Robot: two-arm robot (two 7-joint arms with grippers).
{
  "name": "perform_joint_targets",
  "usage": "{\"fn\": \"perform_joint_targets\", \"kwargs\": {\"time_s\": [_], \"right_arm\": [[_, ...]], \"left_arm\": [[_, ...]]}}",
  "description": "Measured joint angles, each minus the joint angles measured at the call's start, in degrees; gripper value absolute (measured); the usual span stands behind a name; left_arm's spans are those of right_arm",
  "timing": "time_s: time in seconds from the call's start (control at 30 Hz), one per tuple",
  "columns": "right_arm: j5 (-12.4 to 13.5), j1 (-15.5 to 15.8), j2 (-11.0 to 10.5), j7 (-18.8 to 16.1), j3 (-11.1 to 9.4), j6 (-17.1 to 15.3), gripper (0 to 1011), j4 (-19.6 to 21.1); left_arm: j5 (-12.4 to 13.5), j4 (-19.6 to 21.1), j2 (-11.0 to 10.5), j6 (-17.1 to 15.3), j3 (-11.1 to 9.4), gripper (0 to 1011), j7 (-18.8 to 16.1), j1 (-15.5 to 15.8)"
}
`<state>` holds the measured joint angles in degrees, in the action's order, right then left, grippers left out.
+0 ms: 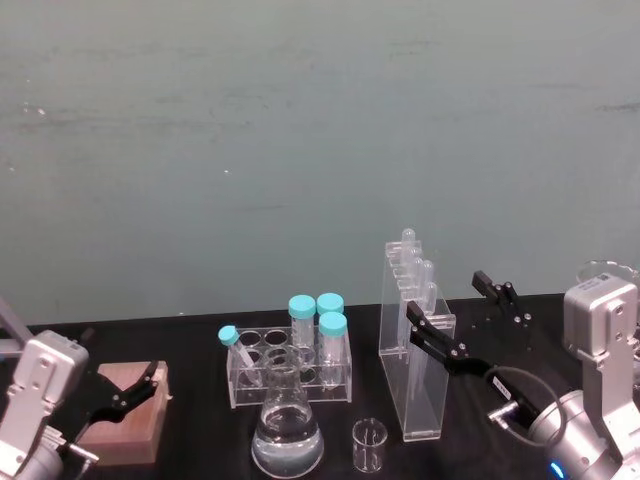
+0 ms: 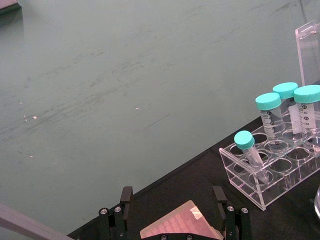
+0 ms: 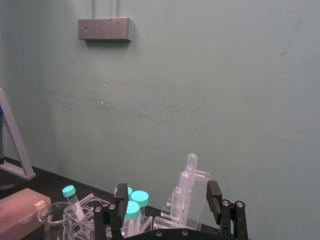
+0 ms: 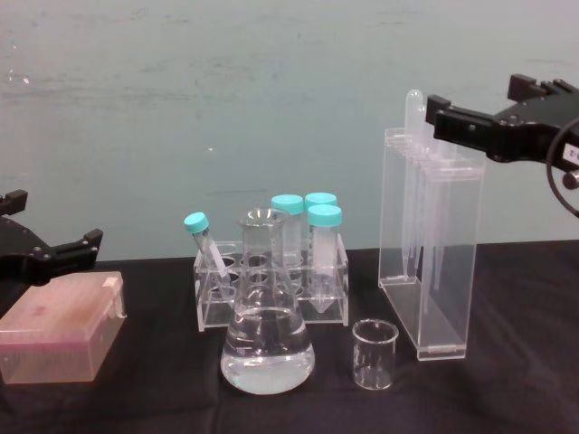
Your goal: Place the experimental apparatus aside using one hand.
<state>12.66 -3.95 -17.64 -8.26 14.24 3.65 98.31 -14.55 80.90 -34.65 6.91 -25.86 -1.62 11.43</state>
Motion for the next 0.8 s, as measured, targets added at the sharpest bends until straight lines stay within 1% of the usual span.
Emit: {"fn": "perform_joint_targets", "kwargs": {"time_s": [0.17, 0.37, 0.6, 0.8], "right_arm": [[-0.8, 1.0, 1.3, 1.0, -0.7, -1.1, 1000, 0.7], [-0.6, 1.7, 2.9, 1.6, -1.8, -3.0, 1000, 0.8], [0.2, 2.0, 4.6, 1.4, -2.8, -4.7, 1000, 0.6], [0.2, 1.9, 5.8, 0.8, -3.3, -5.4, 1000, -0.1]], "left_arm": [[0.0, 0.0, 0.0, 0.0, 0.0, 1000, 0.0, 0.0], [0.0, 0.0, 0.0, 0.0, 0.0, 1000, 0.0, 0.0], [0.0, 0.0, 0.0, 0.0, 0.0, 1000, 0.0, 0.0], [0.0, 0.0, 0.0, 0.0, 0.0, 1000, 0.0, 0.0]]}}
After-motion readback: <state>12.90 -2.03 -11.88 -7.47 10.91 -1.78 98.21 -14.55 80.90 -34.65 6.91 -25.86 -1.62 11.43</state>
